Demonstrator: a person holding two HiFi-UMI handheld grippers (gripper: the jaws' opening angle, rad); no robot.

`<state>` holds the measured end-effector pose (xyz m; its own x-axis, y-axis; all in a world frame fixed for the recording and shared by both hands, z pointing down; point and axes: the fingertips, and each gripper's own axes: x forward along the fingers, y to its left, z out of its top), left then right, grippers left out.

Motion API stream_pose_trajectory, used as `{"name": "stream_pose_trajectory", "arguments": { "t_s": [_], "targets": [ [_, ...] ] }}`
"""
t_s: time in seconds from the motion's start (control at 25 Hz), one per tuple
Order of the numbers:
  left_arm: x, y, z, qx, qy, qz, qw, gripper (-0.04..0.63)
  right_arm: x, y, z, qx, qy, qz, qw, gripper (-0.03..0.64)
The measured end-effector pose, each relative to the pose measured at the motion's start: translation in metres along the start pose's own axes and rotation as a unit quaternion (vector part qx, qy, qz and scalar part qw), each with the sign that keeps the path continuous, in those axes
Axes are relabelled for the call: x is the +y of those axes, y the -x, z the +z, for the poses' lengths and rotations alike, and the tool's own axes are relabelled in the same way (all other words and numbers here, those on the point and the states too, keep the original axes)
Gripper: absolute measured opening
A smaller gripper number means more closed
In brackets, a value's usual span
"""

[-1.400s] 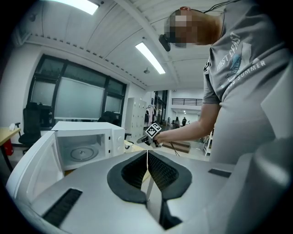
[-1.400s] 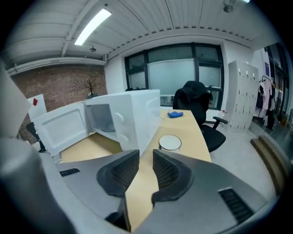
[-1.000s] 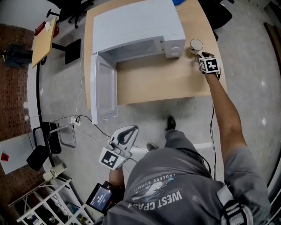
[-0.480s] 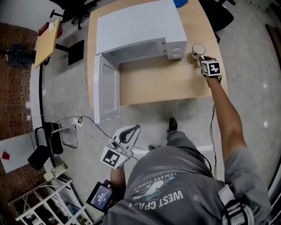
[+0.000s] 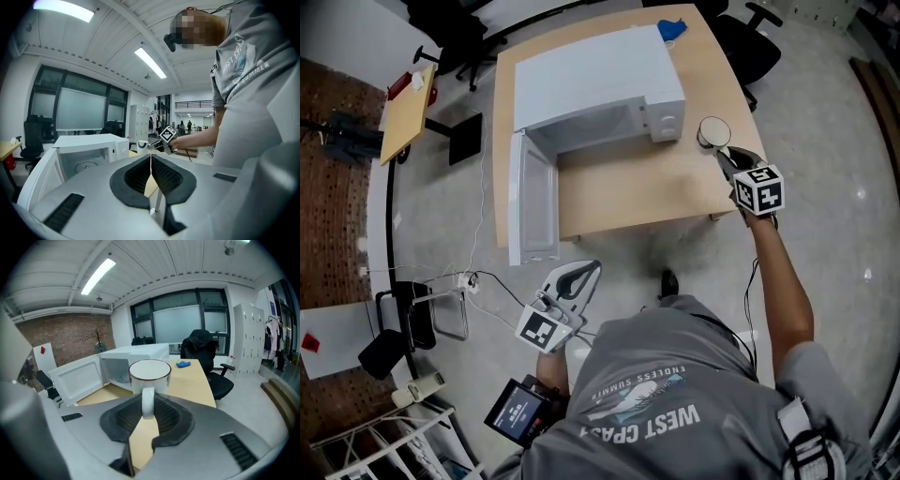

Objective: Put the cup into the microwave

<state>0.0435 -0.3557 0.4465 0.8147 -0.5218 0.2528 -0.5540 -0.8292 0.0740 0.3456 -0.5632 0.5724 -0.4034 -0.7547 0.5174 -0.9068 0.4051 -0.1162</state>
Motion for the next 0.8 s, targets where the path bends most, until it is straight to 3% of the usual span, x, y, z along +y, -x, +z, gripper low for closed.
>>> {"name": "stream_pose_trajectory", "arguments": {
  "t_s": [0.24,0.48,0.8],
  "targets": [
    [-0.007,0.017,0.011,-0.028,-0.022,-0.024,0.9991,0.023,0.082,0.083,0.051,-0.052,0.028,0.036,0.998,0.075],
    [-0.013,0.068,0.013,-0.050,-0.024,-0.034,0.9979,0.023,0.181,0.158,0.092,-0.081,0.066,0.073,0.992,0.075],
    [-0.016,0.137,0.008,-0.073,-0.028,-0.033,0.9964,0.023,0.297,0.219,0.109,-0.107,0.101,0.106,0.983,0.075]
  ]
}}
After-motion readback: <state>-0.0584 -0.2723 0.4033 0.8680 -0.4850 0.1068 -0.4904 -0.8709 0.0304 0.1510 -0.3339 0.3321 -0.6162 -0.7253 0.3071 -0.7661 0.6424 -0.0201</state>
